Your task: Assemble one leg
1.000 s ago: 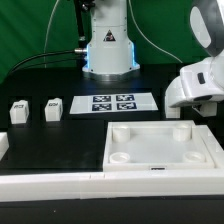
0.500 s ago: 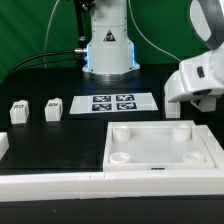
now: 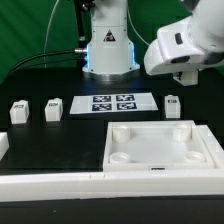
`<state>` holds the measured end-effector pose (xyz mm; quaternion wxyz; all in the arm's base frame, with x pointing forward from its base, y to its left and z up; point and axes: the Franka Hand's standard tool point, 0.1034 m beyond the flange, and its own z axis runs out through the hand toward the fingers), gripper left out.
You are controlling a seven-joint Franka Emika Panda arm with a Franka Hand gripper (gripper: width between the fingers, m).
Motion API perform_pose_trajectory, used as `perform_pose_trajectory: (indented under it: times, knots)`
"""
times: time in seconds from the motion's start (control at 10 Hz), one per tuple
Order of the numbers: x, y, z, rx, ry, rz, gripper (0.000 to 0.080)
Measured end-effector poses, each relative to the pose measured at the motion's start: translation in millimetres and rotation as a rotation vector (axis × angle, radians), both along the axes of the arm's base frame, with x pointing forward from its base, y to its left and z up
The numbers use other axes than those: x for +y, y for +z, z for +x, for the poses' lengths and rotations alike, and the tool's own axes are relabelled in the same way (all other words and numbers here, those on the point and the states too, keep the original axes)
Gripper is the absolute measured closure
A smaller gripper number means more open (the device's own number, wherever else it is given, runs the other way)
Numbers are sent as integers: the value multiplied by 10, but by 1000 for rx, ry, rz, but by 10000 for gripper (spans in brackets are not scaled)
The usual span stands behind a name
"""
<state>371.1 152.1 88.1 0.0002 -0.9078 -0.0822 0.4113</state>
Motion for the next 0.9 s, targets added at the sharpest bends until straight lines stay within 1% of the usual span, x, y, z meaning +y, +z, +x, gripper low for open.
perform_pose_trajectory:
  times: [0.2,0.3,0.4,0.5,0.6,0.7,0.8,0.9]
  knots:
    - [12,-22,33,-25,-4,5,509]
    - [28,-53,118,-123,-14,18,509]
    - [23,-51,152,-225,-21,29,509]
    - [13,-47,158,-300,-25,37,509]
    - [11,-54,208,-407,-32,52,509]
    - [-20,-3,262,-483,-25,71,509]
    - [-42,65,364,-550,-21,87,509]
    - [-33,101,502,-663,-15,116,508]
